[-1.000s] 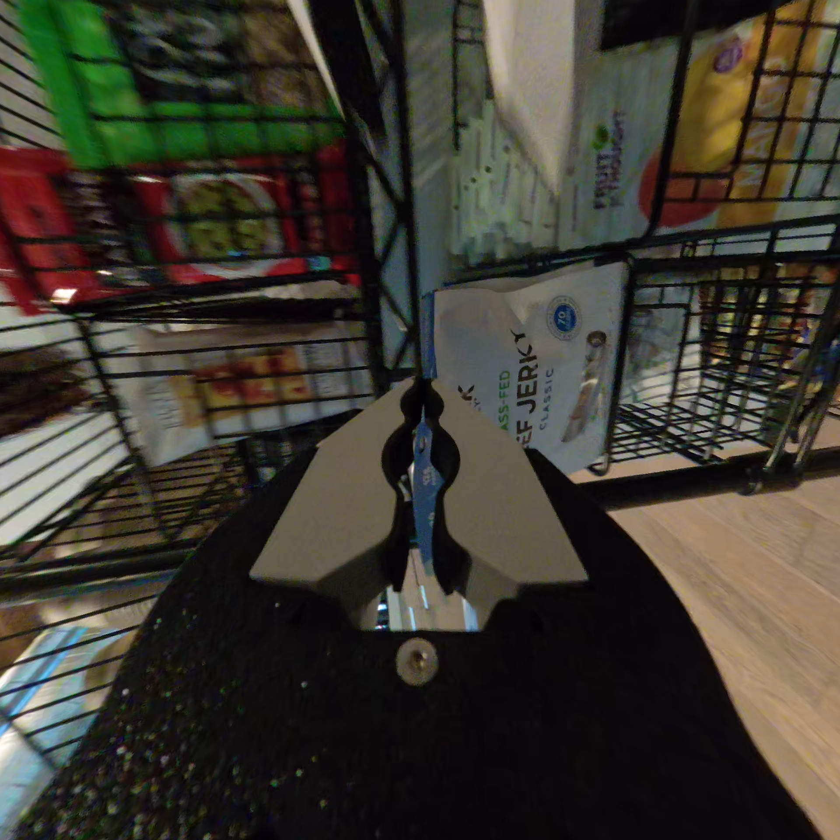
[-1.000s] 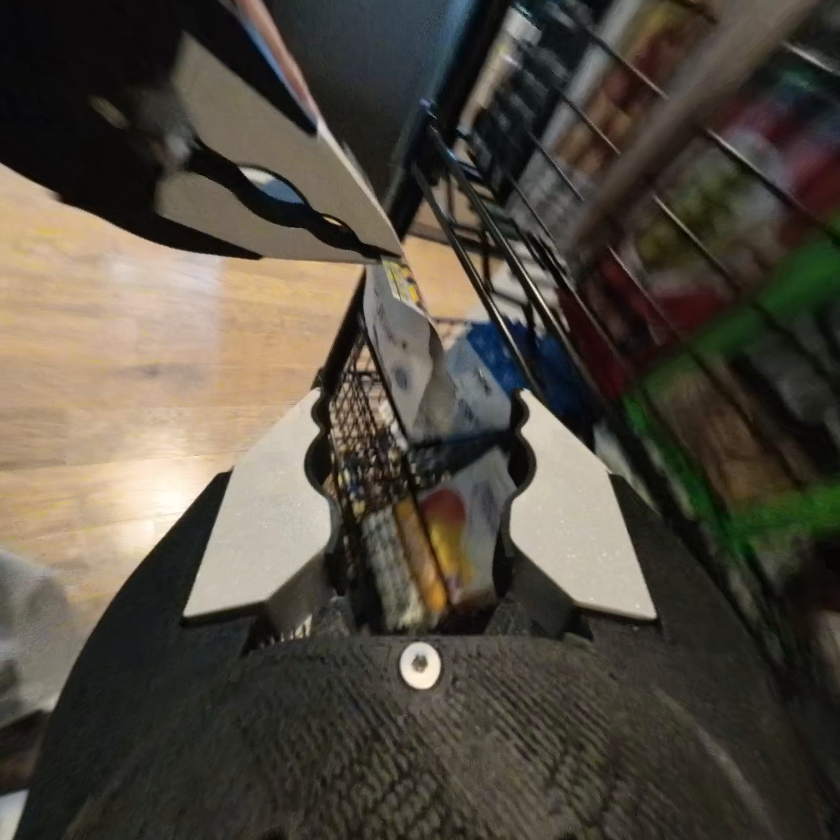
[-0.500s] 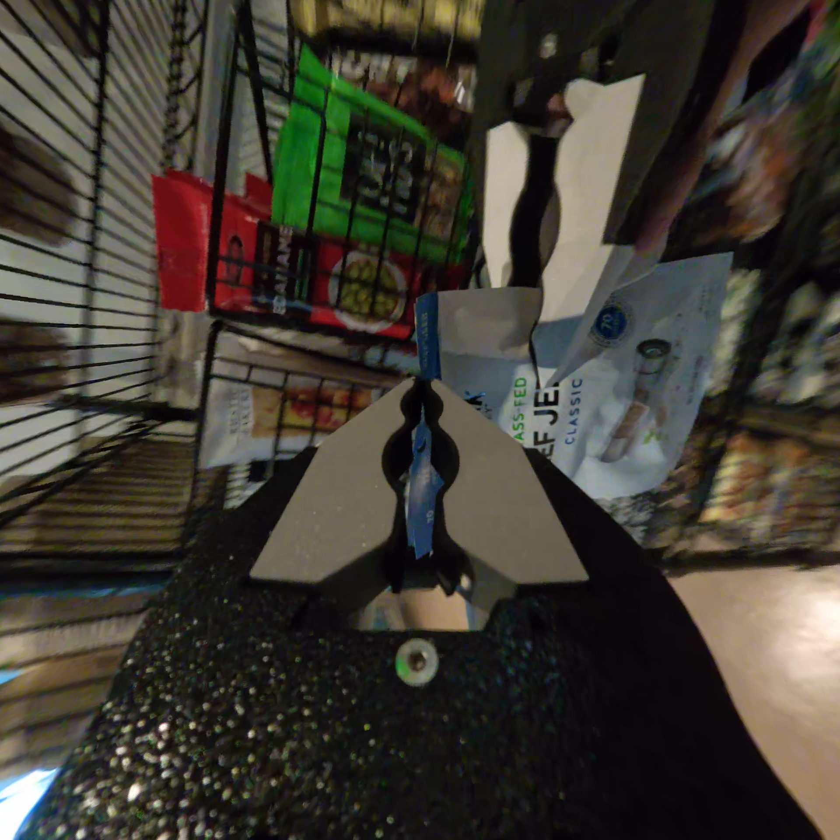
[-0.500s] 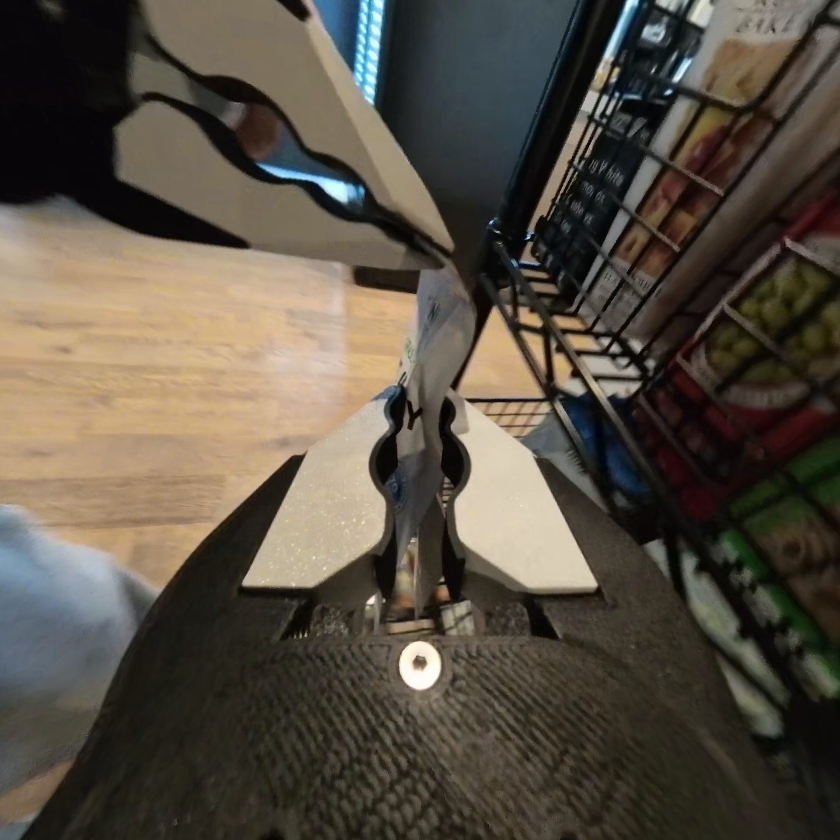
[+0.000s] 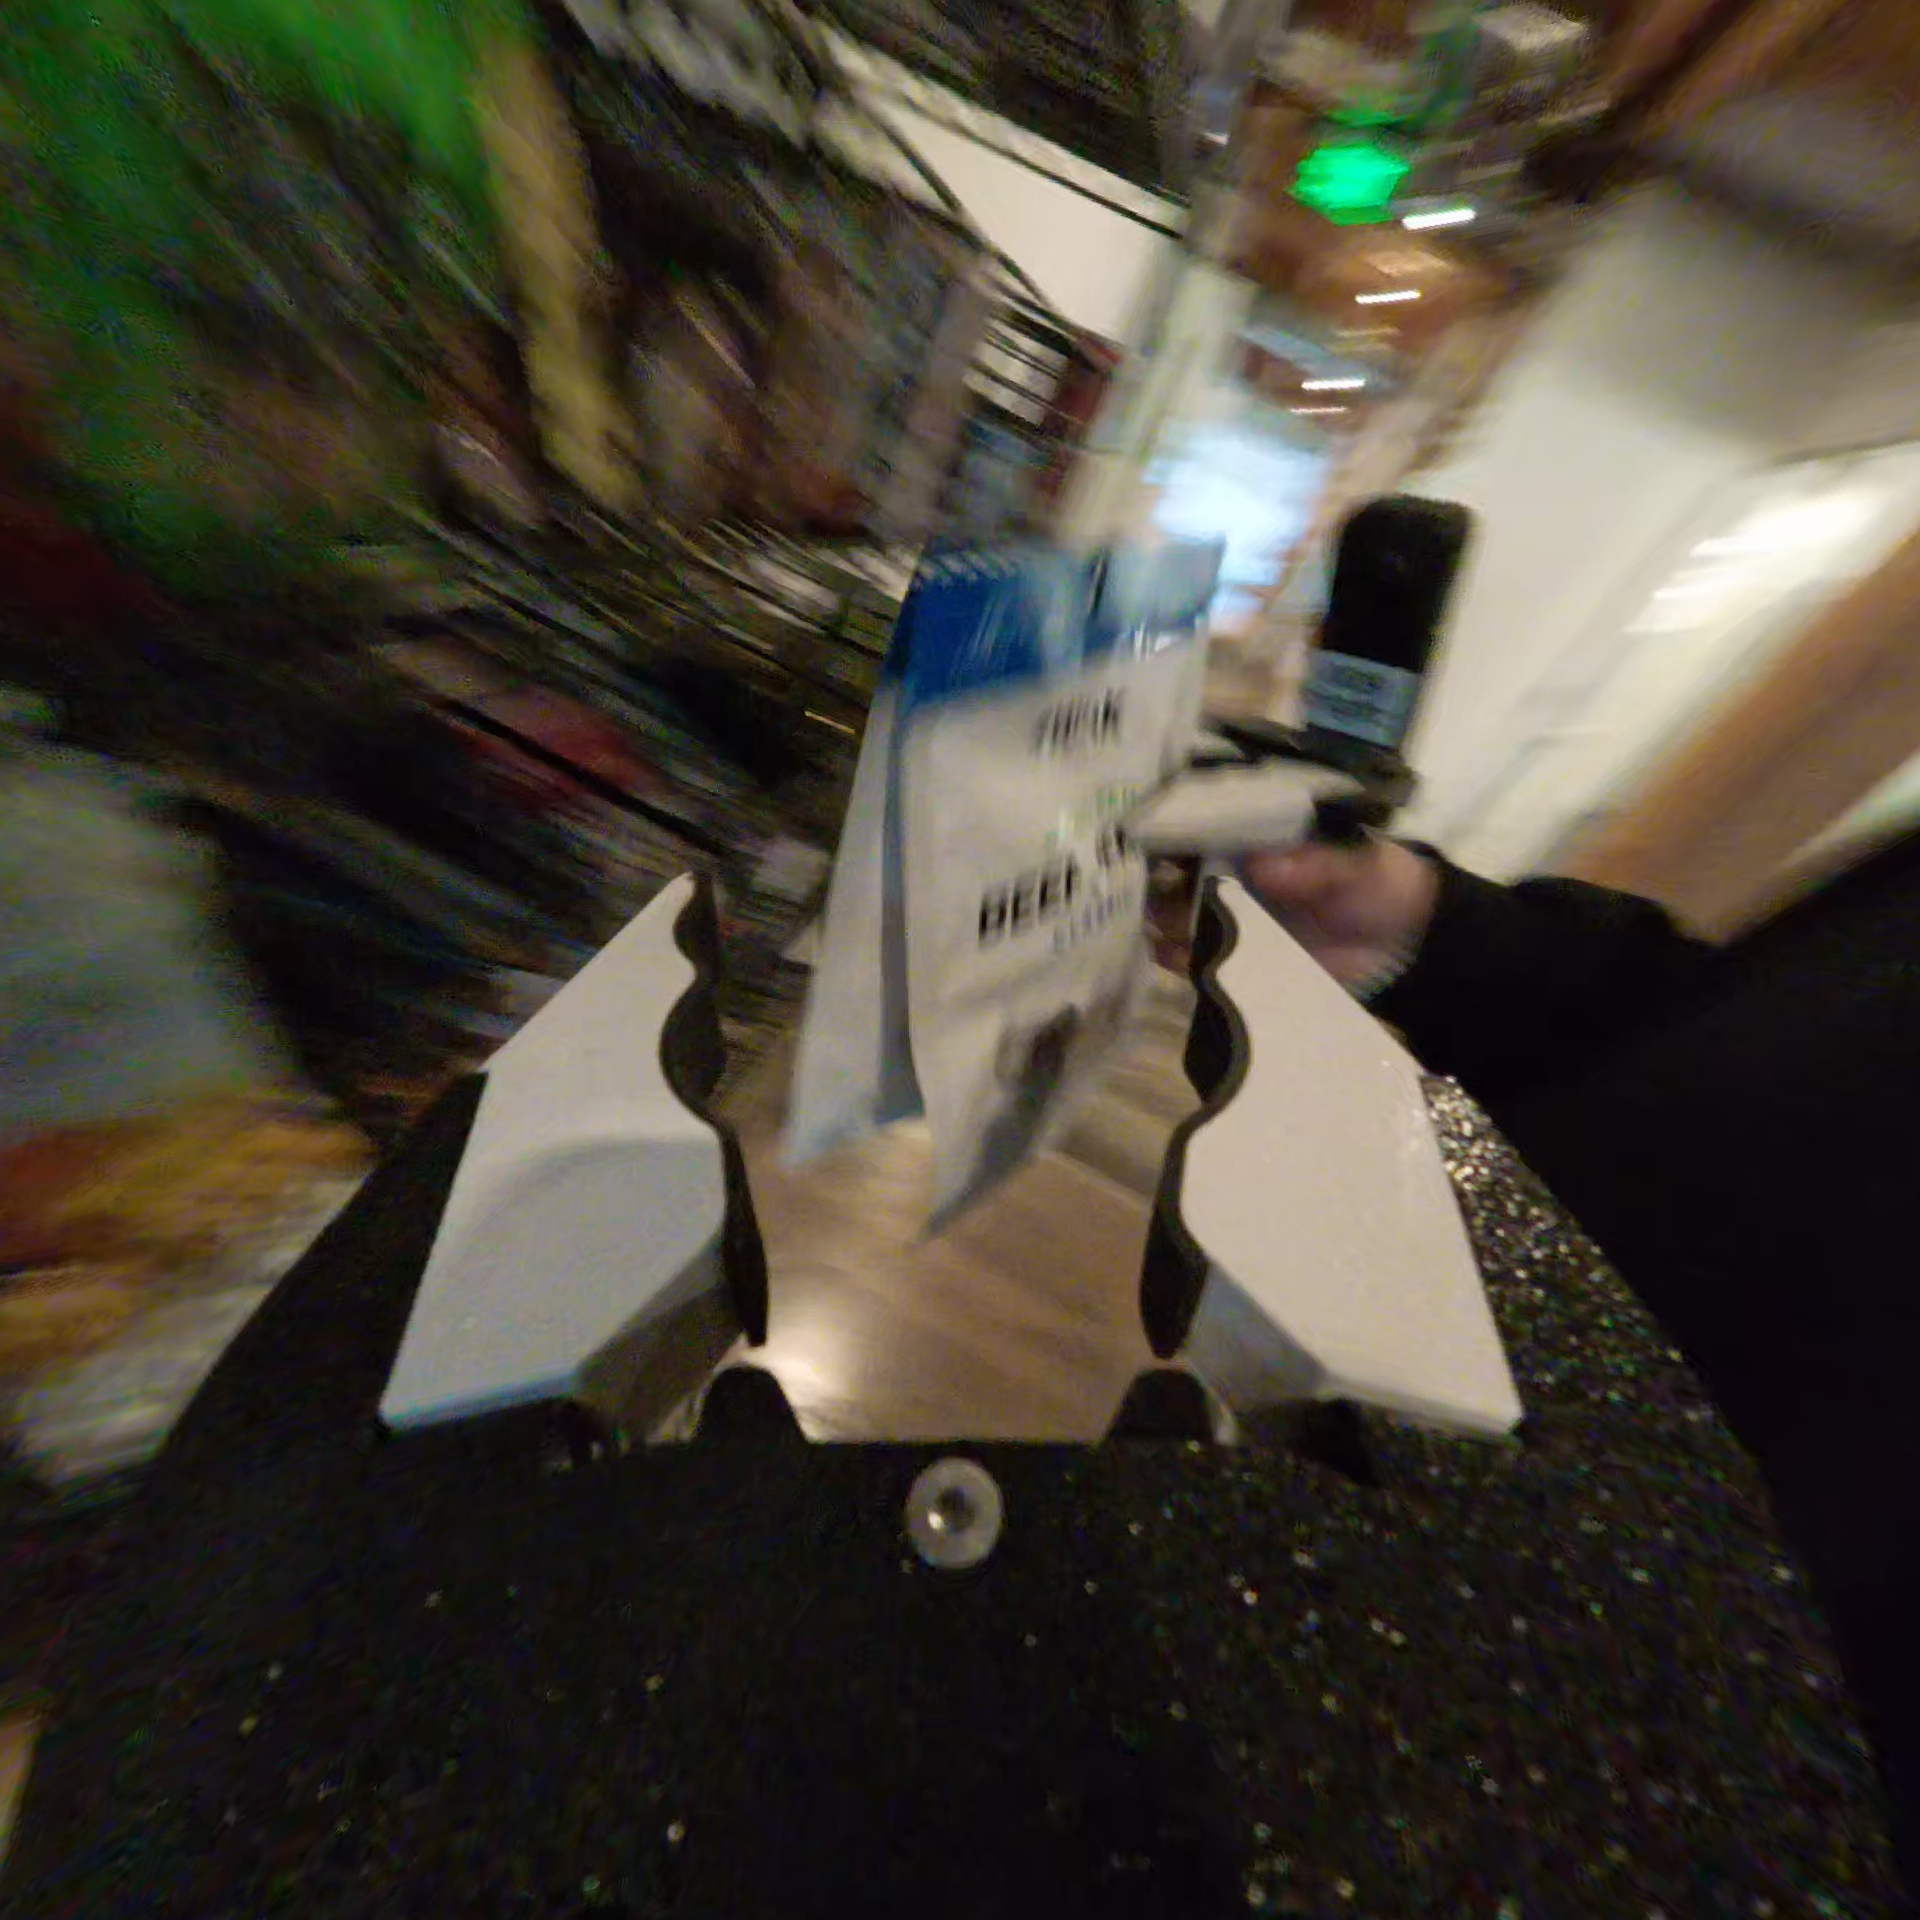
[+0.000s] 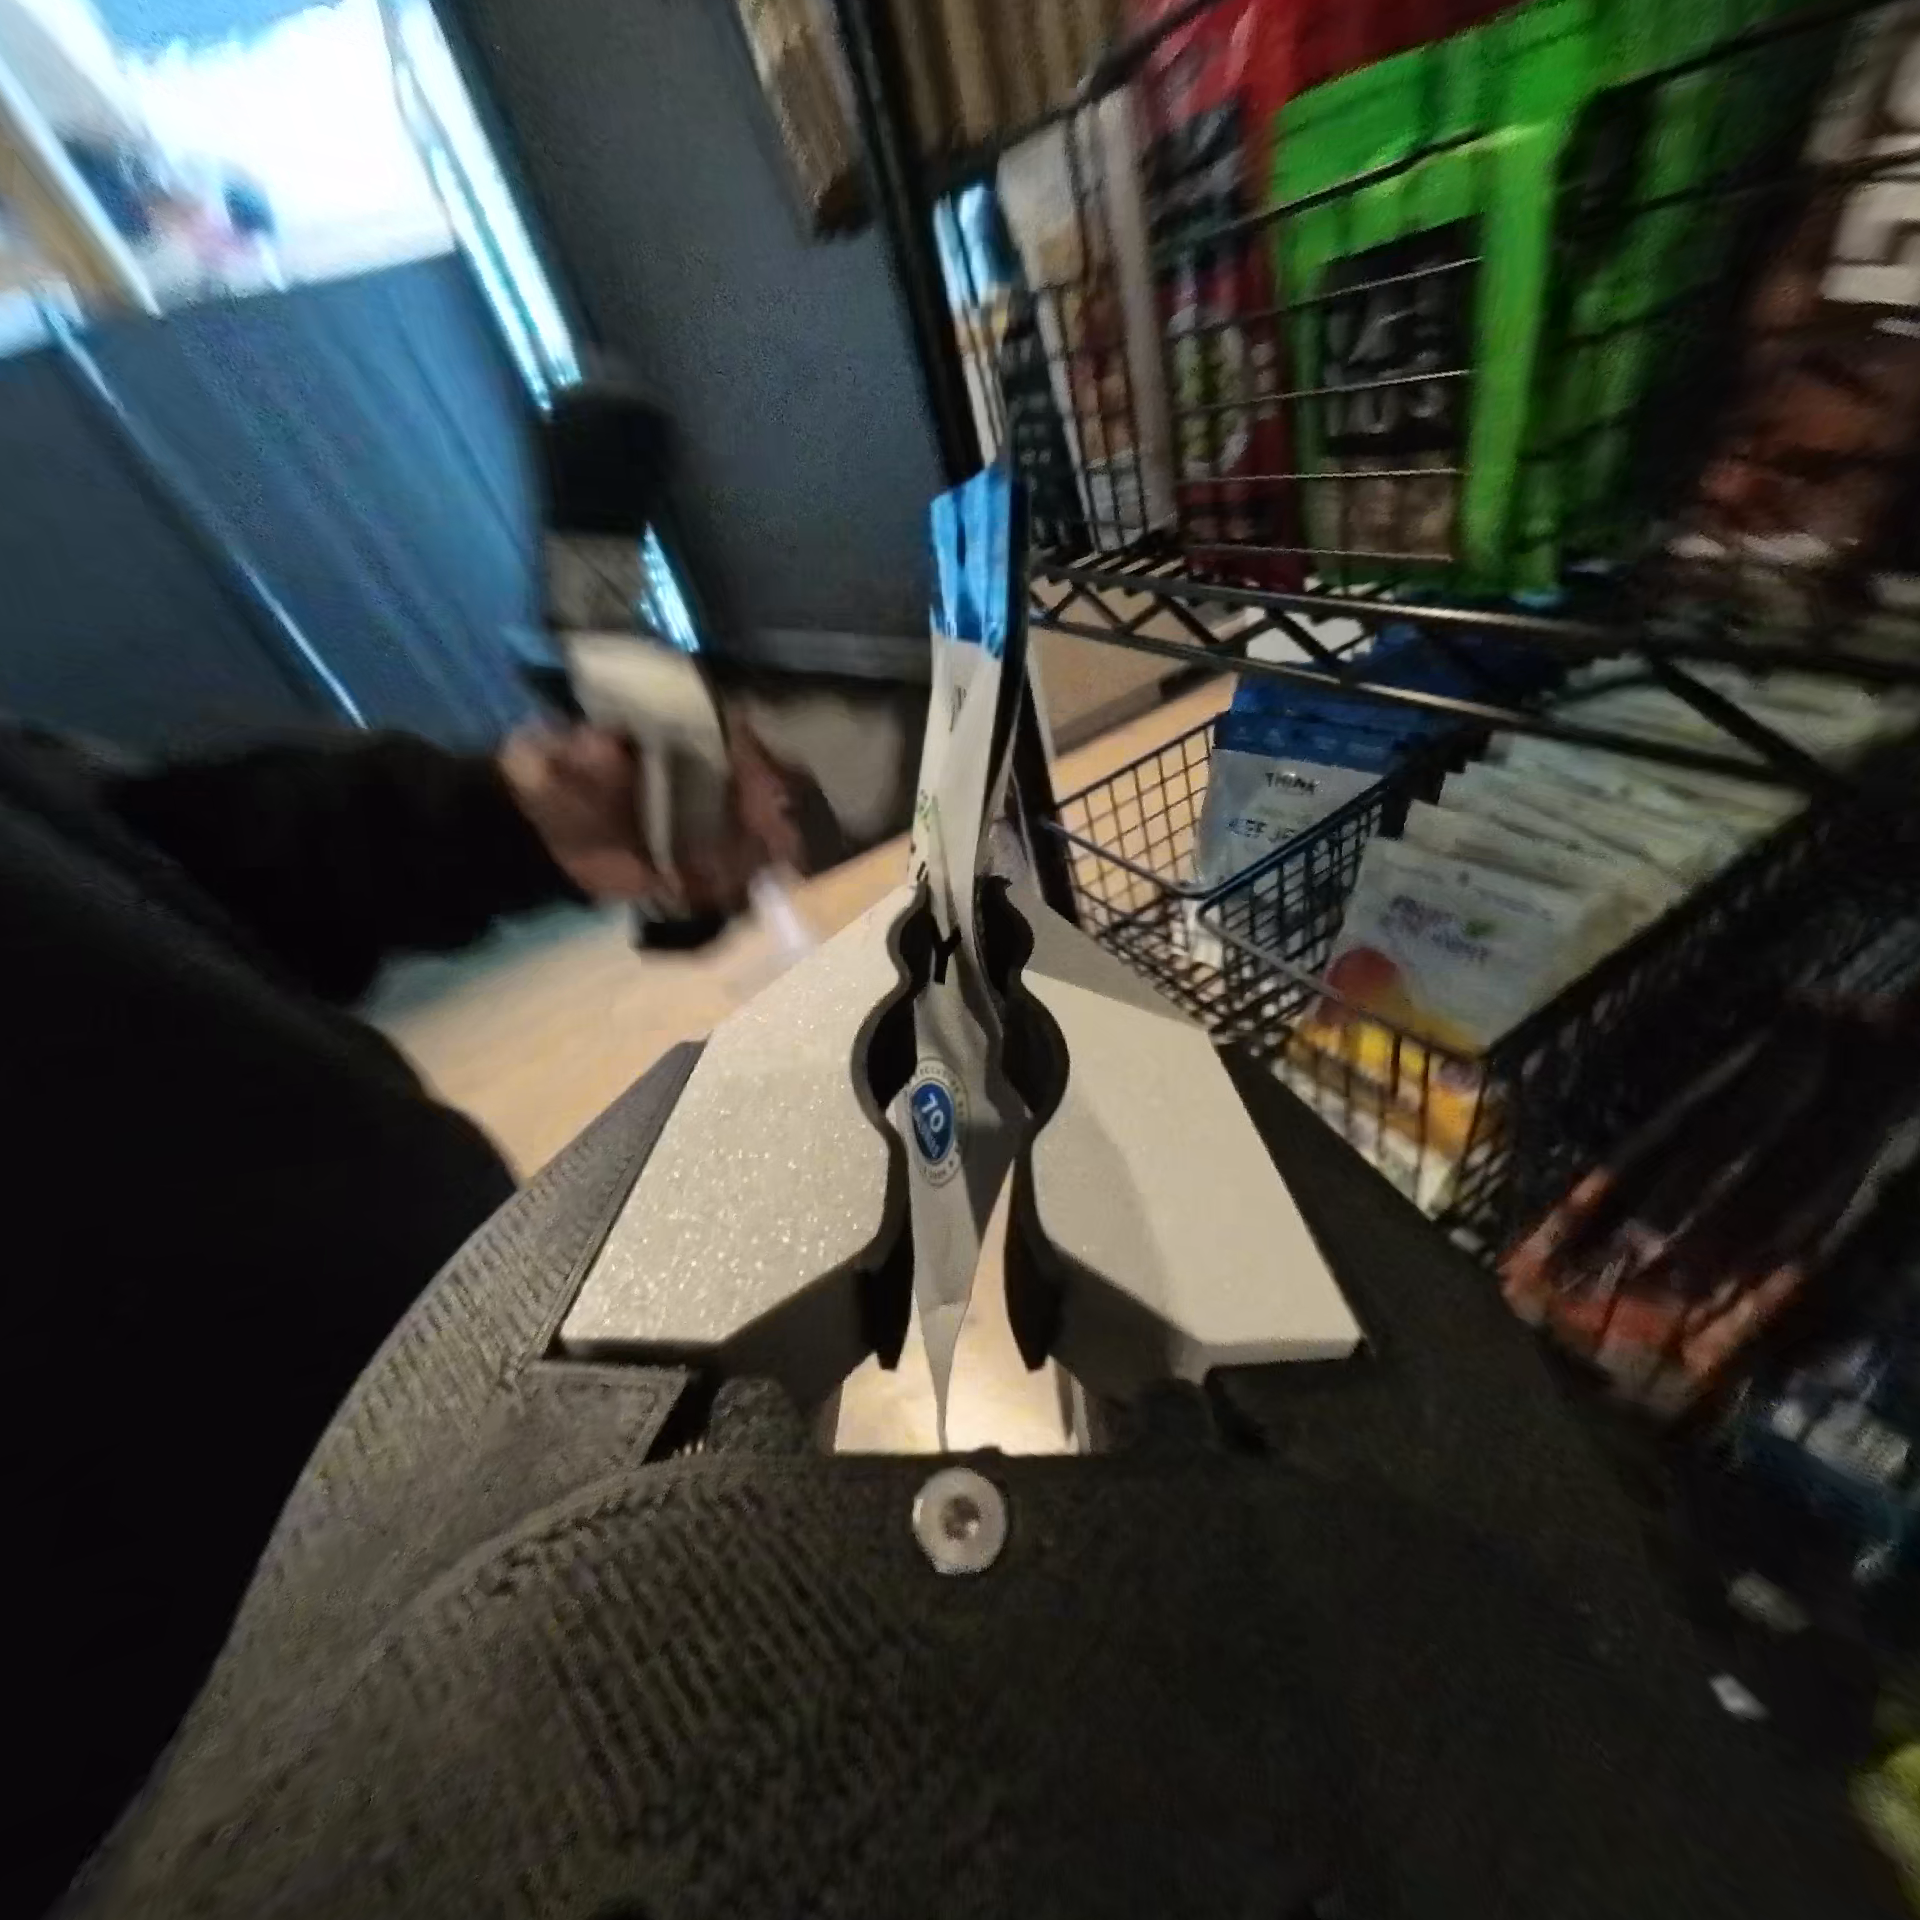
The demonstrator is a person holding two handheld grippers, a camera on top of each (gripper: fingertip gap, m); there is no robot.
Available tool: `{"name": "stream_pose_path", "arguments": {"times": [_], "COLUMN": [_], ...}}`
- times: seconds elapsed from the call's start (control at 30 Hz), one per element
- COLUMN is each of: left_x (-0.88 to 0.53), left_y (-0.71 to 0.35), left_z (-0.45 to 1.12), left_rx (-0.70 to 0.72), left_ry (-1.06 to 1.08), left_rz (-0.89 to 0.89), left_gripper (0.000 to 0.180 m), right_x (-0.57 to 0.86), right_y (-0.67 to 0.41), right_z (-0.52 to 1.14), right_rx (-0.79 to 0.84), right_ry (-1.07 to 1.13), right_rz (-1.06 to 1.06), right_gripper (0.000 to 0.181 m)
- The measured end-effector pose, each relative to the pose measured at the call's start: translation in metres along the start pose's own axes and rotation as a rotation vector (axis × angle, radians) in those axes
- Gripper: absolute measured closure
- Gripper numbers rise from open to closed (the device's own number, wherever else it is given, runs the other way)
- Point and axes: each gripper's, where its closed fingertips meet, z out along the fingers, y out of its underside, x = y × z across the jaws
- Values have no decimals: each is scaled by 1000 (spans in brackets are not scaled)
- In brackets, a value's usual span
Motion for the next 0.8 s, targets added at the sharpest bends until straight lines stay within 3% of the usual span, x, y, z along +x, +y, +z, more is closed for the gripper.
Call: {"name": "stream_pose_path", "arguments": {"times": [0.03, 0.07, 0.2, 0.23, 0.3, 0.37, 0.6, 0.73, 0.8], "left_x": [10, 22, 85, 97, 108, 116, 141, 138, 125], "left_y": [16, 28, 56, 61, 77, 85, 117, 136, 141], "left_z": [12, 25, 67, 76, 93, 102, 112, 92, 74], "left_rx": [-21, -47, -202, -239, -326, -350, -347, -297, -242], "left_ry": [90, 190, 581, 636, 662, 684, 579, 398, 252], "left_rz": [-62, -117, -175, -166, -131, -108, -50, -93, -116], "left_gripper": [89, 89, 104, 108, 119, 148, 157, 158, 158], "right_x": [-6, -13, -27, -28, -30, -32, -43, -56, -49], "right_y": [-1, -2, 7, 11, 14, 17, 41, 47, 55], "right_z": [-14, -27, -64, -70, -82, -98, -129, -141, -147], "right_rx": [34, 63, 85, 78, 69, 67, 34, 38, -10], "right_ry": [-11, -34, -33, -30, -28, -19, -133, -266, -211], "right_rz": [37, 80, 175, 191, 203, 195, 227, 238, 195], "right_gripper": [76, 73, 109, 173, 173, 173, 166, 128, 111]}}
